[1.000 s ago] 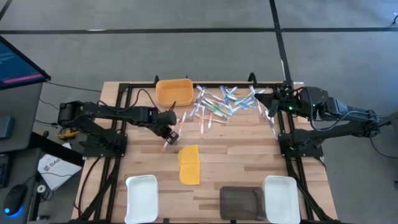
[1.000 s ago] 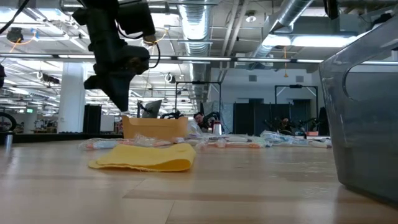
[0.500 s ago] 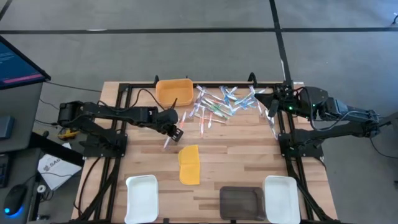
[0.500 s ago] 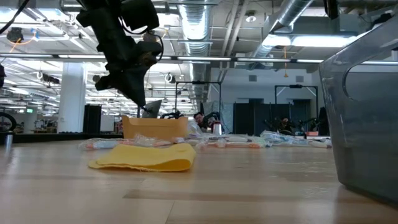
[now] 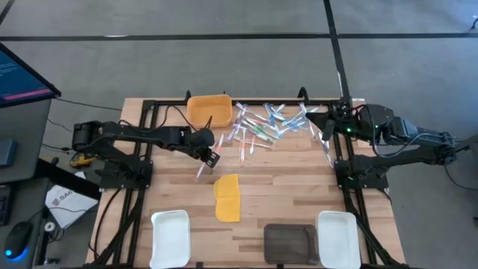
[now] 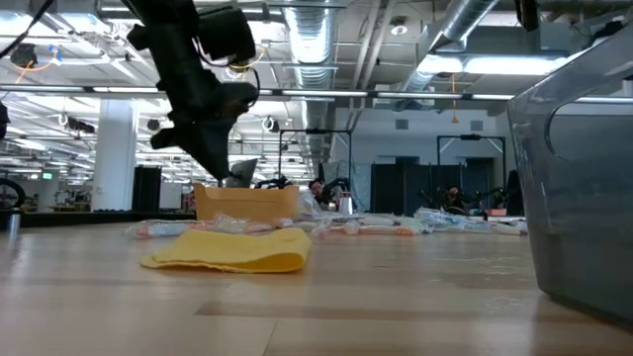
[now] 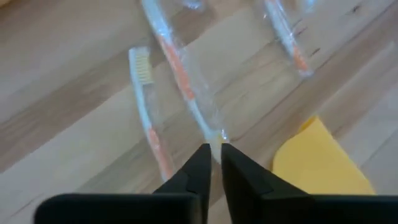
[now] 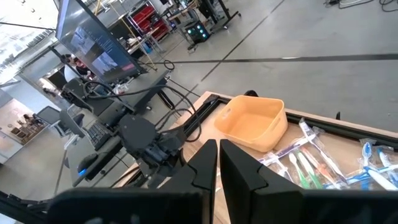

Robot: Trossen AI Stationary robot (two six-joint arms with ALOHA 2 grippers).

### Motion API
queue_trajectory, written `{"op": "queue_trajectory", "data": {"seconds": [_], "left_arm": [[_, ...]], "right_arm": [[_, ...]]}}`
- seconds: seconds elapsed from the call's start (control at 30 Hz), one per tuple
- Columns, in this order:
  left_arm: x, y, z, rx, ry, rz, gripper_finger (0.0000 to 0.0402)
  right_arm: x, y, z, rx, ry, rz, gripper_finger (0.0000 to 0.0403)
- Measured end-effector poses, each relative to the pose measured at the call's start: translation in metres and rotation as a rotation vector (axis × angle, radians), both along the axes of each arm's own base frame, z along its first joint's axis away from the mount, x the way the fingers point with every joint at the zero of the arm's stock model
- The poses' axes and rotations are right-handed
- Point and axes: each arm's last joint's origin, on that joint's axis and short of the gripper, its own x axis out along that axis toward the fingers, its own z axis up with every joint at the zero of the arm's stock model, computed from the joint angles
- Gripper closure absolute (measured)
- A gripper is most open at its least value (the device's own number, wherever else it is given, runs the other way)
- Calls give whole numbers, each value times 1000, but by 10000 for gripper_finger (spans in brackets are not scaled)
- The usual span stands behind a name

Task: Pick & Place Toothbrushes
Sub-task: Put the orange toothbrush into the left white bin

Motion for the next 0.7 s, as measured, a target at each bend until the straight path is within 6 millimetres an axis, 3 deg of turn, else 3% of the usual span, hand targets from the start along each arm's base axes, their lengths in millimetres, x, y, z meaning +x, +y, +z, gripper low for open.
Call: {"op": "queue_trajectory", "data": {"seconds": [0.33, 0.7], "left_arm": [[2, 0, -29, -17, 122, -21, 268], [6, 1, -46, -15, 194, -45, 245]], "right_arm": [[0, 0, 0, 0, -1, 0, 386], [0, 0, 0, 0, -1, 0, 386]]}}
